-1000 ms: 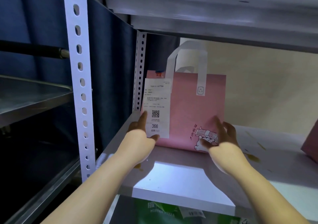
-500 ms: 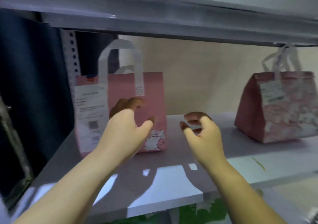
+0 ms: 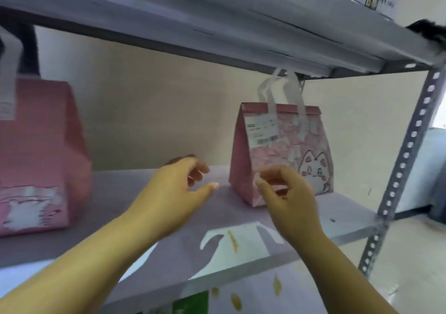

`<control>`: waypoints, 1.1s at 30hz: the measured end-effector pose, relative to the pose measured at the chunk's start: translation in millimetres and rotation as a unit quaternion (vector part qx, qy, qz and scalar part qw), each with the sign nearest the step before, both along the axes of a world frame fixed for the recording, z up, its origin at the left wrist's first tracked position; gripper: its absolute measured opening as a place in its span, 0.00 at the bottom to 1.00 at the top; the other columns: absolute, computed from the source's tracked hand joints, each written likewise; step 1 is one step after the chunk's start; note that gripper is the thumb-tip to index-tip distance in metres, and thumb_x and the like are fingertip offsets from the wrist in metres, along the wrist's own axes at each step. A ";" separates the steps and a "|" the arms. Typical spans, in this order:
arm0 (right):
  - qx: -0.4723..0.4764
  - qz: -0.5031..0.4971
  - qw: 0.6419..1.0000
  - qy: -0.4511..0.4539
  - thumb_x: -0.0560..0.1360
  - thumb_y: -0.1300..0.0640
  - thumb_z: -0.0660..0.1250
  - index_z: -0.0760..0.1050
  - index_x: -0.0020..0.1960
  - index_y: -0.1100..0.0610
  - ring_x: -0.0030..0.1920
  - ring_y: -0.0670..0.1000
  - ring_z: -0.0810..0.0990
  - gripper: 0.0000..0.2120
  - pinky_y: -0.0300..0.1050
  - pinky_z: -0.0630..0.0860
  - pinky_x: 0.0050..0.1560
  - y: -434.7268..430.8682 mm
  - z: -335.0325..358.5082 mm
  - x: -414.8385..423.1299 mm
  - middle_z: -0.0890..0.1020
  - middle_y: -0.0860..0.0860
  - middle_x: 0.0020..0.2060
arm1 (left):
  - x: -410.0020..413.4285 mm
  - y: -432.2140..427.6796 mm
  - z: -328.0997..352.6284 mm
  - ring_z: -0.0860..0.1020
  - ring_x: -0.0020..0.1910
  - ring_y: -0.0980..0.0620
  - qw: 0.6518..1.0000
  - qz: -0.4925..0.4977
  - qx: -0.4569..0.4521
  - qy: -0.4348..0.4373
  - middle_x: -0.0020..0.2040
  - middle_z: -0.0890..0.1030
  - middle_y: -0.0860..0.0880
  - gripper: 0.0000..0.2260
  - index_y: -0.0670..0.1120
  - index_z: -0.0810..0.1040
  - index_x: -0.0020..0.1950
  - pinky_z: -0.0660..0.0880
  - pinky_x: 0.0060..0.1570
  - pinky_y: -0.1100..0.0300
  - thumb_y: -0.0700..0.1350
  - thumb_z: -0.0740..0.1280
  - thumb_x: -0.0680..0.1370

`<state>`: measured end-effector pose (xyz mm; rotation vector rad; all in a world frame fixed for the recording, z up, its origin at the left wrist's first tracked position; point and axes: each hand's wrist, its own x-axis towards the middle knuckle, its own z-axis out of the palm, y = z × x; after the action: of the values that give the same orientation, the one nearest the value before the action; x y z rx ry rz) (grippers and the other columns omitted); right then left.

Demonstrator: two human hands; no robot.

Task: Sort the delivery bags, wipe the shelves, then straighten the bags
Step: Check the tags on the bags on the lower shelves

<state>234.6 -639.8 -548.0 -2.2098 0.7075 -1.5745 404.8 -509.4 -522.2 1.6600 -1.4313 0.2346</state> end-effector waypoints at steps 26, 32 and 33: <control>0.000 -0.067 0.966 0.248 0.73 0.43 0.66 0.47 0.75 0.42 0.74 0.51 0.42 0.38 0.57 0.47 0.72 -142.4 -0.5 -40.3 0.43 0.48 0.76 | -62.8 -146.2 -5.7 0.65 0.60 0.64 0.981 0.052 0.132 0.133 0.72 0.58 0.65 0.31 0.67 0.45 0.71 0.62 0.55 0.64 0.54 0.62 0.77; 0.028 -0.081 0.981 0.176 0.71 0.46 0.70 0.56 0.75 0.47 0.73 0.55 0.50 0.37 0.60 0.53 0.70 -126.7 0.3 -34.1 0.54 0.52 0.75 | -53.0 -134.5 -1.6 0.67 0.63 0.61 0.983 0.054 0.149 0.094 0.69 0.64 0.65 0.30 0.69 0.48 0.69 0.61 0.52 0.64 0.55 0.63 0.75; 0.028 -0.082 0.981 0.172 0.71 0.46 0.69 0.57 0.75 0.47 0.73 0.54 0.50 0.37 0.60 0.52 0.70 -123.8 1.3 -33.3 0.55 0.52 0.75 | -51.4 -132.0 -0.4 0.68 0.63 0.60 0.984 0.052 0.150 0.085 0.69 0.65 0.64 0.29 0.69 0.49 0.68 0.61 0.52 0.64 0.55 0.64 0.75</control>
<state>201.3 -763.6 -546.7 -2.4625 1.0417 -1.2316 353.4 -641.3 -522.7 1.9507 -1.2993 -0.0693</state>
